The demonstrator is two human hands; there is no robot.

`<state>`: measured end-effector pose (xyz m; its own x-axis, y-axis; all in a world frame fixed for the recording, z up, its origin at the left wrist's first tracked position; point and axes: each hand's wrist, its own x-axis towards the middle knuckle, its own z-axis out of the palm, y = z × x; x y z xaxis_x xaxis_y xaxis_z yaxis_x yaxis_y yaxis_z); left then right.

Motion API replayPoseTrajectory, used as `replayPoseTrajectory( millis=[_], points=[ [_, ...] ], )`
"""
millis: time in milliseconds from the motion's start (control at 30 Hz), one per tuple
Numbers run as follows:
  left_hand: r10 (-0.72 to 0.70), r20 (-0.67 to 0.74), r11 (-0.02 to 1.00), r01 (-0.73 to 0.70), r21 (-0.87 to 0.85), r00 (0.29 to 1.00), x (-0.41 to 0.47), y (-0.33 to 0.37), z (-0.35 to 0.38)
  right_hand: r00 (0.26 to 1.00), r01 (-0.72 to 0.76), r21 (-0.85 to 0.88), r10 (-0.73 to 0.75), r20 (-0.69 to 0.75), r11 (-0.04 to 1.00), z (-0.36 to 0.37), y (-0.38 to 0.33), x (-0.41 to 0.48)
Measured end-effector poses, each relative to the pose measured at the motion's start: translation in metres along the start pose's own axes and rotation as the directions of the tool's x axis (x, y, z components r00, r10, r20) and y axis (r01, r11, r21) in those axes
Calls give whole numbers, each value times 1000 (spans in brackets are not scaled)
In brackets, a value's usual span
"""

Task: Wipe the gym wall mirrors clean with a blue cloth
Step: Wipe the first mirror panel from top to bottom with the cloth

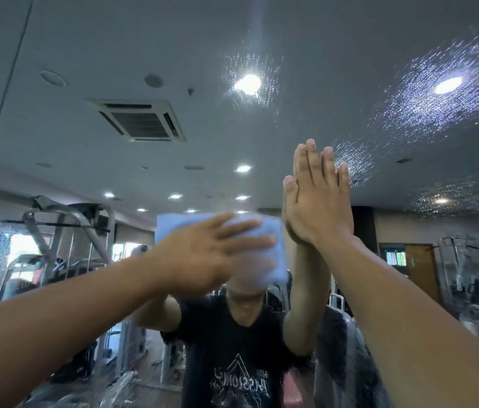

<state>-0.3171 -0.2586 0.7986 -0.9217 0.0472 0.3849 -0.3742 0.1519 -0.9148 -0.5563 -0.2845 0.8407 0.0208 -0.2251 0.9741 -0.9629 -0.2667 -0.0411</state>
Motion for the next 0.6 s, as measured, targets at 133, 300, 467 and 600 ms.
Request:
replayPoseTrajectory(
  millis=[133, 300, 467, 600],
  points=[
    [100, 86, 995, -99, -9, 991, -26, -13, -9, 1000, -1, -3, 1, -19, 1000, 3, -1, -2],
    [-319, -34, 945, 321, 70, 947, 11, -87, -20, 1000, 10, 3, -10, -22, 1000, 1, -1, -2],
    [-378, -104, 921, 385, 60, 920, 31, -52, -7, 1000, 13, 13, -13, -15, 1000, -1, -2, -2],
    [-91, -9, 996, 91, 11, 996, -10, 11, -4, 1000, 12, 8, -12, -4, 1000, 0, 1, -2]
  ],
)
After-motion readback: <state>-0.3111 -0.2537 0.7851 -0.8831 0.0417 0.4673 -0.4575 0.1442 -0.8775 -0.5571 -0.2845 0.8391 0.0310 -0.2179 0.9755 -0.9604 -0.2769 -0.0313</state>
